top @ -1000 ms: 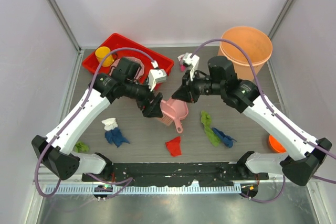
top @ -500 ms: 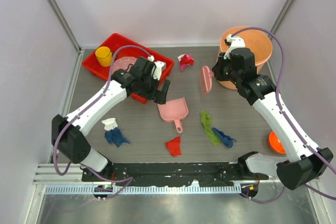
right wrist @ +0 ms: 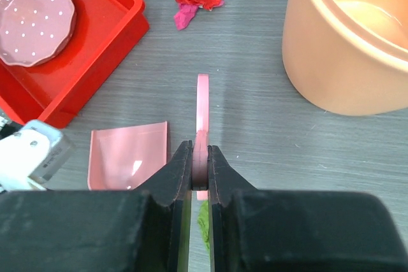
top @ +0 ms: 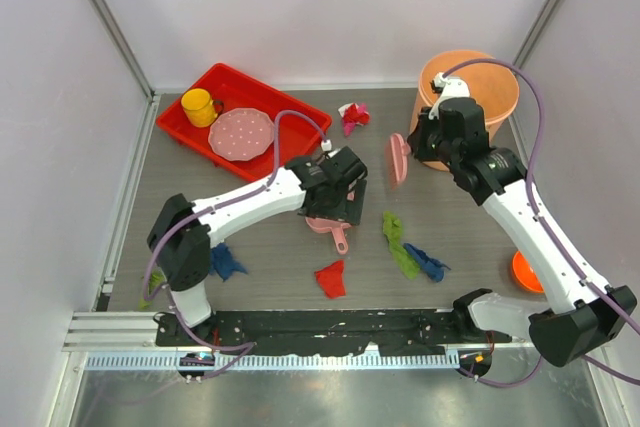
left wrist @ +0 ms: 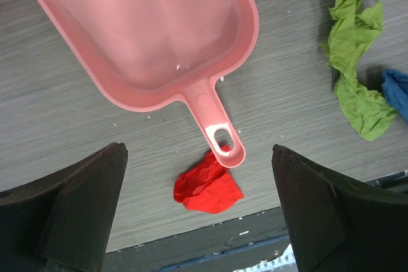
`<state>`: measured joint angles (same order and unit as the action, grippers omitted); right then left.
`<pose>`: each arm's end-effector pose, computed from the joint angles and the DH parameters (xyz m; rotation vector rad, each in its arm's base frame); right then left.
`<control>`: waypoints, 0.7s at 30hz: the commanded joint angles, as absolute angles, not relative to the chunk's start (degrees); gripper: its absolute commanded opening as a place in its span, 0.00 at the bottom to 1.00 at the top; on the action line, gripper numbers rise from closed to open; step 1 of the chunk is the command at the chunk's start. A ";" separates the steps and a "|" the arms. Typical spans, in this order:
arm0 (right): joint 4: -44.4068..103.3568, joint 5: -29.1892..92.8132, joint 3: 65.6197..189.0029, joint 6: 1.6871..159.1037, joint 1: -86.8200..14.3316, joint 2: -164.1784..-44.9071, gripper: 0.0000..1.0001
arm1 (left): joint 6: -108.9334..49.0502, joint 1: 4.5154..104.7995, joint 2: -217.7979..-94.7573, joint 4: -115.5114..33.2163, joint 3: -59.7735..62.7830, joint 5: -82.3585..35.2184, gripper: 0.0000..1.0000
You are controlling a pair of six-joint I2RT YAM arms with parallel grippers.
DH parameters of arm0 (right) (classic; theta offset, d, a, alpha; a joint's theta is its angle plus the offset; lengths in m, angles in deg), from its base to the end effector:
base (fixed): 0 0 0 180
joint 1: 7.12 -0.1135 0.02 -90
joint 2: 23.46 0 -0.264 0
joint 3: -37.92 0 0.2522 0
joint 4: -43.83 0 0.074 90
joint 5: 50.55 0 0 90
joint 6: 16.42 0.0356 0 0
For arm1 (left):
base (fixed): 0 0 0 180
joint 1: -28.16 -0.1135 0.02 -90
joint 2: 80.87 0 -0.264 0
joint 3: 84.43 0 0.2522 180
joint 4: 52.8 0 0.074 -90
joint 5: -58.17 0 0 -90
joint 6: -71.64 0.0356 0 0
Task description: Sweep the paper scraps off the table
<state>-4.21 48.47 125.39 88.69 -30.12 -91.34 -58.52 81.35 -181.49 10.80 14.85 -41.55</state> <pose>0.2361 0.0942 0.3906 -0.0454 2.0694 0.2478 0.2247 -0.2902 0.2683 0.2563 2.6950 -0.2797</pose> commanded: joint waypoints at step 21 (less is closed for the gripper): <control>-2.71 49.12 121.38 84.74 -29.97 -86.48 0.01 | -69.78 85.11 -195.39 12.11 18.45 -46.07 0.86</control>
<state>-5.17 48.38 121.22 86.18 -30.12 -88.69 -68.29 85.41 -194.32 13.01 15.86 -46.16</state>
